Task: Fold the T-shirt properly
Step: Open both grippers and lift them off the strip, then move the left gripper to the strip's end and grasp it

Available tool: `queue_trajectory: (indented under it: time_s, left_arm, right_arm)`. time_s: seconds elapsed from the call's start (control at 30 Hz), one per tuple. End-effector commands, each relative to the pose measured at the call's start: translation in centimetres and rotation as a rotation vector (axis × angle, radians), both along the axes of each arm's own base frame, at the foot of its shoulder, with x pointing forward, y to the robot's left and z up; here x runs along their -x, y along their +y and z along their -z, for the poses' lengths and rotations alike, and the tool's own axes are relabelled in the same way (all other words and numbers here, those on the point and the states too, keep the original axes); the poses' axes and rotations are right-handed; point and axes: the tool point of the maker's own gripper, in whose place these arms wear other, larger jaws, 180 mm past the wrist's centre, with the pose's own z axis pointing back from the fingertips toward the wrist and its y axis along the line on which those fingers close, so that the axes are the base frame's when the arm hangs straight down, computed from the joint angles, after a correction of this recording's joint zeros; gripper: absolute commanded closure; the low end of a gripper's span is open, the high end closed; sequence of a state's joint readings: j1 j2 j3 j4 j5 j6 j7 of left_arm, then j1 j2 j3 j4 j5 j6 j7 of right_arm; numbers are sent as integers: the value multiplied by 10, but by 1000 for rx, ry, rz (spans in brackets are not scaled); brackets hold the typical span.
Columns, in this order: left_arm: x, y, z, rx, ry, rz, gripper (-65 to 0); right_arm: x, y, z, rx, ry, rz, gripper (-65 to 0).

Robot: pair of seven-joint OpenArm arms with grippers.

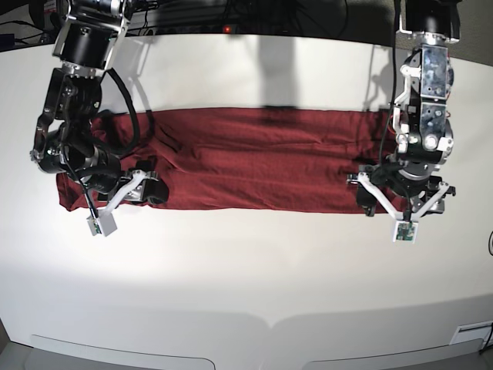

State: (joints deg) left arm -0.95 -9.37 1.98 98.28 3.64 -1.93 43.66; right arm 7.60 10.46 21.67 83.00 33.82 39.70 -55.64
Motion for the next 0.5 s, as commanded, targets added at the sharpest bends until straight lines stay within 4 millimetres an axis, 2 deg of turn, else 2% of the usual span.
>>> queue_trajectory:
  time_s: [0.0, 0.17, 0.33, 0.47]
  left_arm:
    - [-9, 3, -17, -30, -61, 0, -455]
    - [-8, 18, -20, -151, -57, -21, -455]
    - [-7, 26, -21, -189, -53, -24, -455]
    - [-5, 46, -21, -265, -11, 12, -455]
  right_arm:
    - [-11, -2, -18, -6, -64, -1, -295]
    - [-11, -2, -18, -5, -60, -3, -295]
    - [-11, -2, -18, -5, -62, -3, -295]
    - [-13, 0, -33, -1, -111, -8, -295]
